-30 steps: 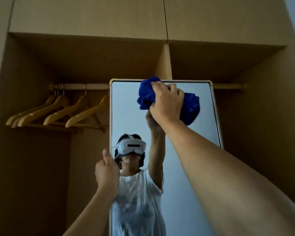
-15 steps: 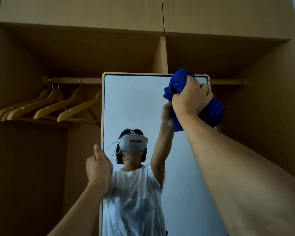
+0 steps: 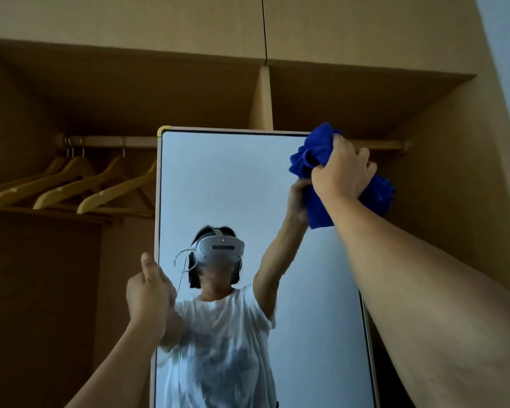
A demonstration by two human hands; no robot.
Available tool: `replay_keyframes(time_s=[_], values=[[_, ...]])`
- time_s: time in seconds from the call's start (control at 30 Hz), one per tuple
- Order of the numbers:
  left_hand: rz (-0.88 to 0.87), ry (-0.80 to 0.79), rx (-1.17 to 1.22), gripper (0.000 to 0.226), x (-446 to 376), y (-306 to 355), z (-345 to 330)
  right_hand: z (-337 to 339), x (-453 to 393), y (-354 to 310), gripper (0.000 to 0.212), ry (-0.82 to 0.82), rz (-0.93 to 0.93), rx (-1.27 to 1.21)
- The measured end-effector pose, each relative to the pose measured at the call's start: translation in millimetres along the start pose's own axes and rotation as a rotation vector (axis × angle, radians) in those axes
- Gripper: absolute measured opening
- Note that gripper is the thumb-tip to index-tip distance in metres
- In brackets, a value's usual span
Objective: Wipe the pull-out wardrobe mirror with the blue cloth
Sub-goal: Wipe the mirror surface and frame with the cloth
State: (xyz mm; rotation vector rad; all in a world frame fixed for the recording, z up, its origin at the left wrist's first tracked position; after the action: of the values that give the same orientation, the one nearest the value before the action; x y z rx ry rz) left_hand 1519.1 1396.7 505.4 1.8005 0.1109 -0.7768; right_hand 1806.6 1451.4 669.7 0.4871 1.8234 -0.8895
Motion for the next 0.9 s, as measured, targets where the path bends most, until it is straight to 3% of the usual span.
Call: replay_keyframes(time_s=[0.23,0.43,0.67,0.9], values=[[0.016,0.026,-0.012,0.056,-5.1,-6.6,-4.9,0.2,-7.9,-0.7,0.041,0.014,-0.087,0.030],[0.003,0.014,-0.035,0.056,-7.1,-9.0,-3.5,4.1,21.0,5.7,0.033,0.071,-0.097,0.001],[0.041,0.014,-0.028,0.053,1.8,-0.8,0.4,7.3,90.4,26.3,0.044,0.098,-0.098,0.011],[0.006,0.013,-0.019,0.056,5.6,3.3,1.3,8.5,66.8,22.2,0.059,0.013,-0.102,0.028]])
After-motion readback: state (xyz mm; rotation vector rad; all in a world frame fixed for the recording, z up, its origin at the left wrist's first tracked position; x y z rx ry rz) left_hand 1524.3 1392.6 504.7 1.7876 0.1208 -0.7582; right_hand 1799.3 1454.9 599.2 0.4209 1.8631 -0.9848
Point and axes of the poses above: each hand's wrist, its own x-axis away from the middle knuckle, its own z-axis out of the back of the hand, y = z × x, the point moved 1 cm from there along -x, towards the middle knuckle, and after that the axes turned 12 degrees about -x, right-handed, at the moved point
